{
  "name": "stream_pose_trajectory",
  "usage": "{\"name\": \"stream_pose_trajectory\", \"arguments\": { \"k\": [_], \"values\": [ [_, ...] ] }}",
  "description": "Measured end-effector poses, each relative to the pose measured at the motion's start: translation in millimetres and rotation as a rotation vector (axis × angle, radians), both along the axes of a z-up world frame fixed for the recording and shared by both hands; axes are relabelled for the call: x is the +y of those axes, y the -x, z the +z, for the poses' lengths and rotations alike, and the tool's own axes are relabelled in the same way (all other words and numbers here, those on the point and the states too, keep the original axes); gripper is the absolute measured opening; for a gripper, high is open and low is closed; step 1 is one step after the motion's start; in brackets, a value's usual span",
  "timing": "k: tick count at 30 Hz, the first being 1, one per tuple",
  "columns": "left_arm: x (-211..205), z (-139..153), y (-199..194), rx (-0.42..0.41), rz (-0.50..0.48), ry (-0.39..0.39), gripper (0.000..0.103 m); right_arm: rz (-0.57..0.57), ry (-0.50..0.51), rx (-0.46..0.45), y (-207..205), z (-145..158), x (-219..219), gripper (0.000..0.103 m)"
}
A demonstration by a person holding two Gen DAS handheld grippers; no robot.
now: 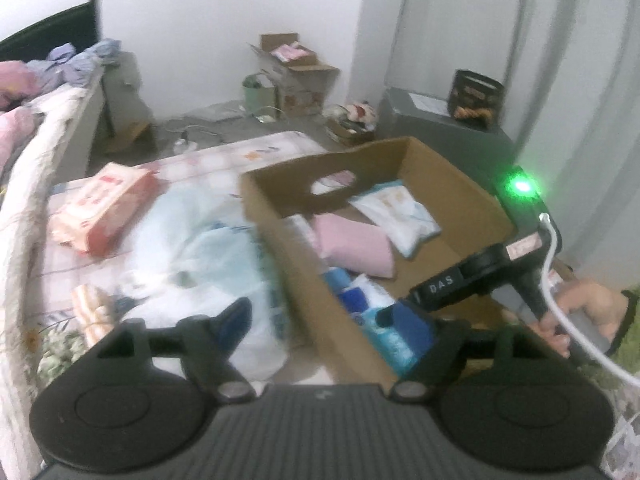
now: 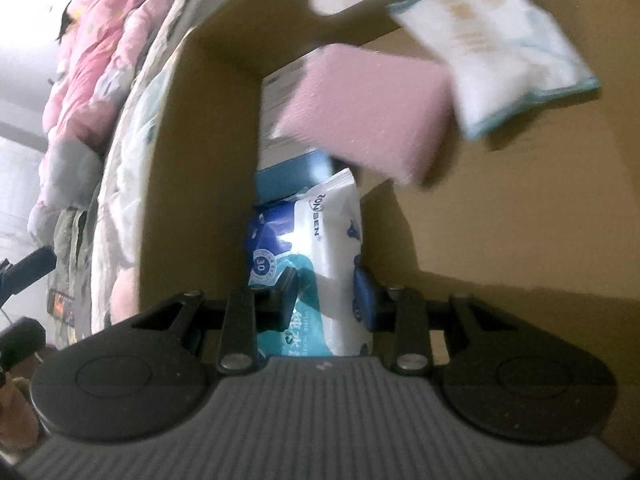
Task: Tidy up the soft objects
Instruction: 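Lower the wipes pack into the cardboard box and open the right gripper, then move the right tool back to the pink plush toy on the bed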
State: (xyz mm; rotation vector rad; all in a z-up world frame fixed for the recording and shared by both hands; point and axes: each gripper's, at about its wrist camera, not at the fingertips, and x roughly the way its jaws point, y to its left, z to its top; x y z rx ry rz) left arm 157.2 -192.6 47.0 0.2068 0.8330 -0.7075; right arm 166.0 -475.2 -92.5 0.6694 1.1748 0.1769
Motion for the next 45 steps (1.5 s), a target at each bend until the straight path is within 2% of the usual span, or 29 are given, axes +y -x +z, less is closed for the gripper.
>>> {"name": "stream_pose_trajectory", "arguments": {
  "k": [3, 7, 8, 12, 14, 17, 21, 25, 29, 32, 35, 38, 41, 45],
  "values": [
    [24, -3, -3, -0.014, 0.045, 0.025, 0.089, -0.004, 0.035, -0.021, -1, 6, 8, 0.033],
    [62, -8, -6, -0.034, 0.099, 0.068, 0.093, -0.042, 0.064, -0.043, 10, 20, 6, 0.036],
    [71, -10, -8, -0.034, 0.113, 0.084, 0.093, -0.054, 0.075, -0.06, 15, 26, 7, 0.041],
    [118, -16, -13, -0.047, 0.216, 0.152, 0.093, -0.094, 0.141, -0.164, 40, 60, 9, 0.049],
    [137, -19, -14, -0.072, 0.256, 0.148, 0.093, -0.106, 0.189, -0.235, 50, 81, 19, 0.056],
    [165, -25, -17, -0.109, 0.312, 0.093, 0.093, -0.12, 0.241, -0.326, 62, 105, 35, 0.067],
    [201, -33, -9, -0.124, 0.385, 0.075, 0.093, -0.115, 0.276, -0.432, 71, 128, 69, 0.071],
    [237, -35, 12, -0.129, 0.429, 0.112, 0.102, -0.061, 0.265, -0.483, 69, 136, 111, 0.071],
    [260, -38, 33, -0.143, 0.461, 0.133, 0.102, 0.025, 0.251, -0.495, 59, 139, 154, 0.071],
    [268, -39, 43, -0.141, 0.461, 0.117, 0.102, 0.089, 0.226, -0.471, 46, 136, 183, 0.071],
    [278, -41, 54, -0.141, 0.478, 0.118, 0.102, 0.141, 0.176, -0.438, 34, 131, 210, 0.071],
    [292, -47, 64, -0.103, 0.488, 0.154, 0.101, 0.184, 0.106, -0.39, 26, 119, 230, 0.071],
    [305, -55, 74, -0.07, 0.493, 0.169, 0.098, 0.228, 0.047, -0.349, 24, 106, 251, 0.071],
    [314, -63, 84, -0.045, 0.497, 0.173, 0.087, 0.28, 0.023, -0.311, 23, 92, 279, 0.071]
  ]
}}
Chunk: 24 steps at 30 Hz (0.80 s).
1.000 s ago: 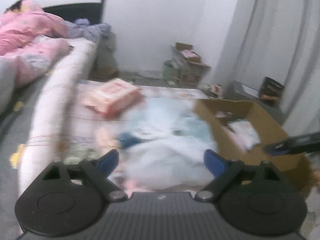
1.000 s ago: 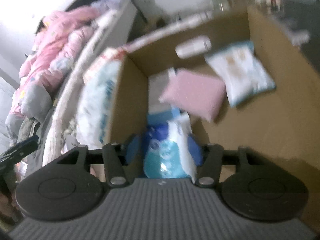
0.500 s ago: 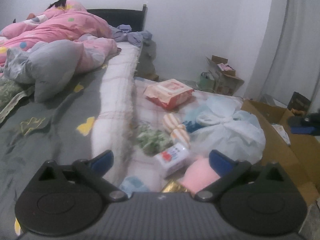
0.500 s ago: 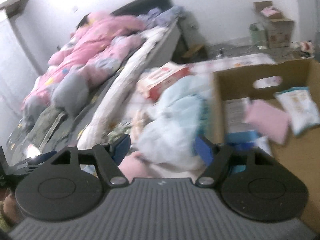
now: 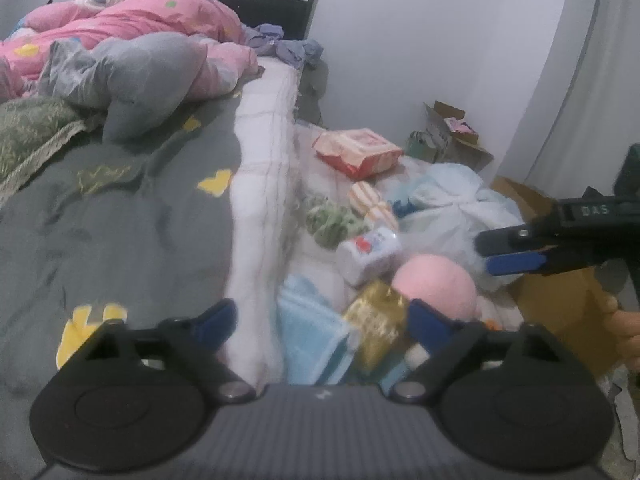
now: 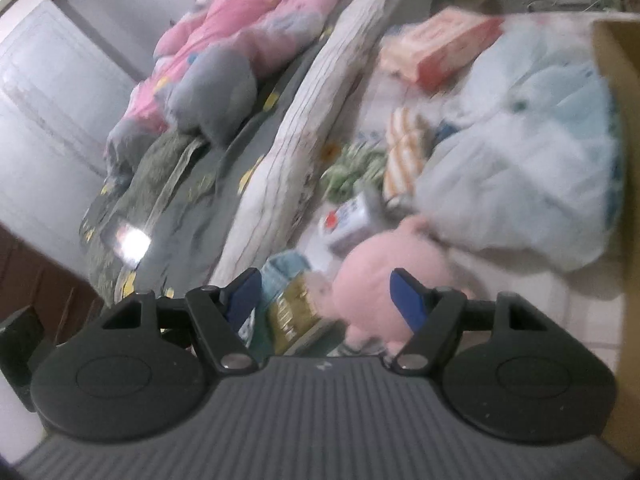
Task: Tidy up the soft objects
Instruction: 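Move the right tool back to the pink plush toy on the bed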
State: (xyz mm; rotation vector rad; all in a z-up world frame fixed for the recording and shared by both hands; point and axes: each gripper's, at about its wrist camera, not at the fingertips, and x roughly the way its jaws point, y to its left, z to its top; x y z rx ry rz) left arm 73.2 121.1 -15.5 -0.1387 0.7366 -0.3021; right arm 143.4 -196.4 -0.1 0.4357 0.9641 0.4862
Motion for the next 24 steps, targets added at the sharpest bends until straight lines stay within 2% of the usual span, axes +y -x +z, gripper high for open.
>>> {"name": "stream_pose_trajectory", "arguments": {
  "k": [4, 13, 19, 22, 24],
  "values": [
    [-2, -7, 7, 0.013, -0.022, 0.017, 0.072, 0.03, -0.029, 0.023, 2, -9, 19, 0.071],
    [-26, -11, 11, -0.011, -0.132, -0.011, 0.053, -0.006, -0.033, 0.046, 6, -20, 11, 0.068],
    [-37, -5, -4, -0.029, -0.161, -0.003, 0.051, -0.044, -0.057, 0.013, 1, -8, 1, 0.064],
    [-41, -10, -2, -0.01, -0.182, -0.008, 0.051, -0.024, -0.111, 0.028, 1, -8, 2, 0.063],
    [-43, -16, 2, 0.003, -0.184, -0.04, 0.051, 0.005, -0.132, 0.055, 2, -14, 8, 0.062]
  ]
}}
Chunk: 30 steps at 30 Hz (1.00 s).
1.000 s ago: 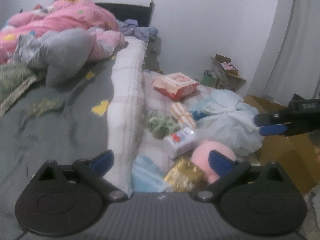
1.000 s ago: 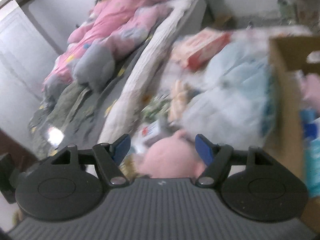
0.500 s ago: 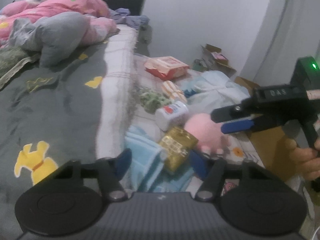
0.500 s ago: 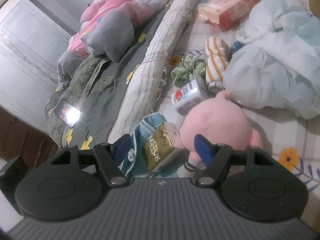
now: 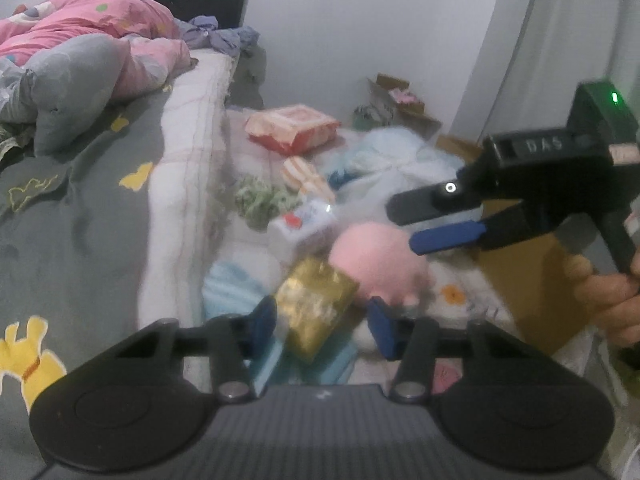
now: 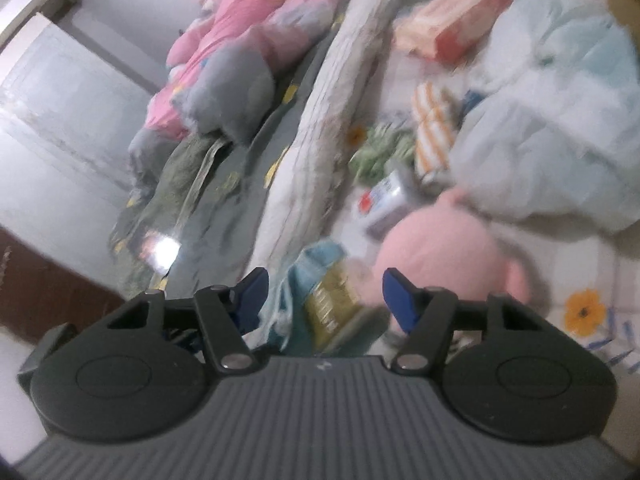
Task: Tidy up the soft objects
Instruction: 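Move the right tool back to the pink plush toy on the bed, then close the right gripper on the pink plush toy and lift it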
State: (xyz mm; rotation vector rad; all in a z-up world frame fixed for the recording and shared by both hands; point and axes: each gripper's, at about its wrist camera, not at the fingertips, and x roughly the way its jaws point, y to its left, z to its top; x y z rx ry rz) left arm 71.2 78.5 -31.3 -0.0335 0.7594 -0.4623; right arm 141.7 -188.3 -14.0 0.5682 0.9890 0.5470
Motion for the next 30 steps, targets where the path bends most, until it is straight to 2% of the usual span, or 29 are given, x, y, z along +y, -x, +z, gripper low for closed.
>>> {"name": "stream_pose_trajectory", "arguments": {
  "k": [3, 9, 12, 16, 19, 22, 26, 30],
  "values": [
    [1, -9, 5, 0.013, 0.02, -0.055, 0.046, 0.022, 0.016, 0.027, 3, -10, 10, 0.058],
    [8, -22, 7, 0.054, 0.043, -0.079, 0.045, 0.036, -0.026, 0.073, 7, -26, 13, 0.058],
    [7, -30, 3, 0.094, 0.046, -0.098, 0.045, 0.047, 0.007, 0.085, 11, -32, 20, 0.057],
    [8, -20, 8, 0.051, 0.033, -0.069, 0.045, -0.012, 0.027, 0.043, 13, -21, 8, 0.057],
    [4, -7, 10, -0.014, 0.01, -0.063, 0.045, -0.093, 0.061, -0.021, 13, -5, -12, 0.058],
    [-9, 0, 5, -0.038, -0.036, -0.044, 0.045, -0.162, 0.083, -0.037, 4, 1, -29, 0.059],
    [-35, 0, -5, -0.026, -0.111, -0.013, 0.045, -0.199, 0.114, 0.017, -22, -16, -34, 0.061],
    [-59, -7, -17, -0.011, -0.159, -0.014, 0.045, -0.221, 0.107, 0.097, -43, -42, -37, 0.062]
  ]
}}
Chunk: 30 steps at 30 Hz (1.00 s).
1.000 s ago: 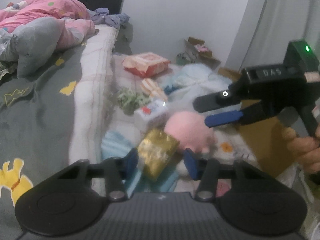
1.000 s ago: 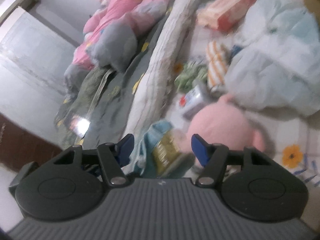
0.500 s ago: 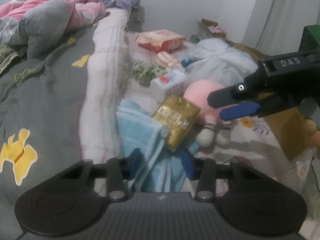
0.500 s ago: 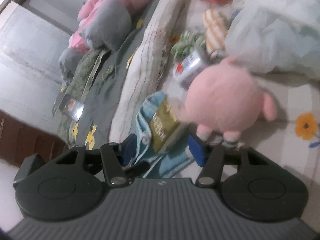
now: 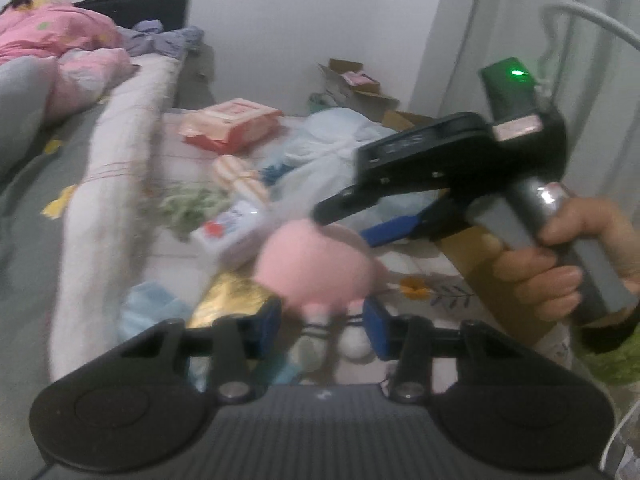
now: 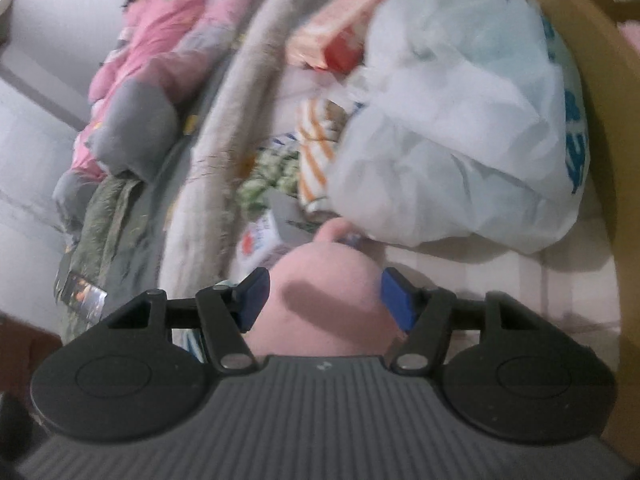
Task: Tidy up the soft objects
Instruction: 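Close the right gripper on the pink plush toy and lift it, then carry the pink plush toy with the right gripper over the cardboard box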
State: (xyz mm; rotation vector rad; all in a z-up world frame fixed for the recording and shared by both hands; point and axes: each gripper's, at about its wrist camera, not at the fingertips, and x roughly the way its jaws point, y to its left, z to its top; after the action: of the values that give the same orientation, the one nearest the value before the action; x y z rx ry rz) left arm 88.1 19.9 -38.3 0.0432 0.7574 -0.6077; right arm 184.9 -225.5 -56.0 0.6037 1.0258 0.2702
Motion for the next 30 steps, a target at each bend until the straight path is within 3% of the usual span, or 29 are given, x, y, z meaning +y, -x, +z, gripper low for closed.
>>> {"name": "stream_pose_trajectory", "arguments": {
  "k": [3, 7, 12, 17, 24, 30],
  "values": [
    [-13, -3, -10, 0.006, -0.02, -0.004, 0.046, -0.021, -0.042, 0.036, -10, -13, -3, 0.065],
    [-28, -5, -26, 0.012, -0.015, -0.027, 0.055, -0.019, -0.104, 0.082, -19, -29, -2, 0.074],
    [-41, -14, -47, 0.056, 0.017, -0.095, 0.062, -0.001, -0.166, 0.121, -26, -40, -2, 0.077],
    [-41, -17, -50, 0.076, 0.041, -0.108, 0.066, 0.017, -0.255, 0.178, -27, -51, -2, 0.079],
    [-41, -17, -49, 0.074, 0.044, -0.111, 0.069, 0.064, -0.211, 0.161, -24, -44, 7, 0.078],
    [-44, -14, -44, 0.066, 0.038, -0.103, 0.069, 0.066, -0.169, 0.127, -19, -37, 10, 0.072]
  ]
}}
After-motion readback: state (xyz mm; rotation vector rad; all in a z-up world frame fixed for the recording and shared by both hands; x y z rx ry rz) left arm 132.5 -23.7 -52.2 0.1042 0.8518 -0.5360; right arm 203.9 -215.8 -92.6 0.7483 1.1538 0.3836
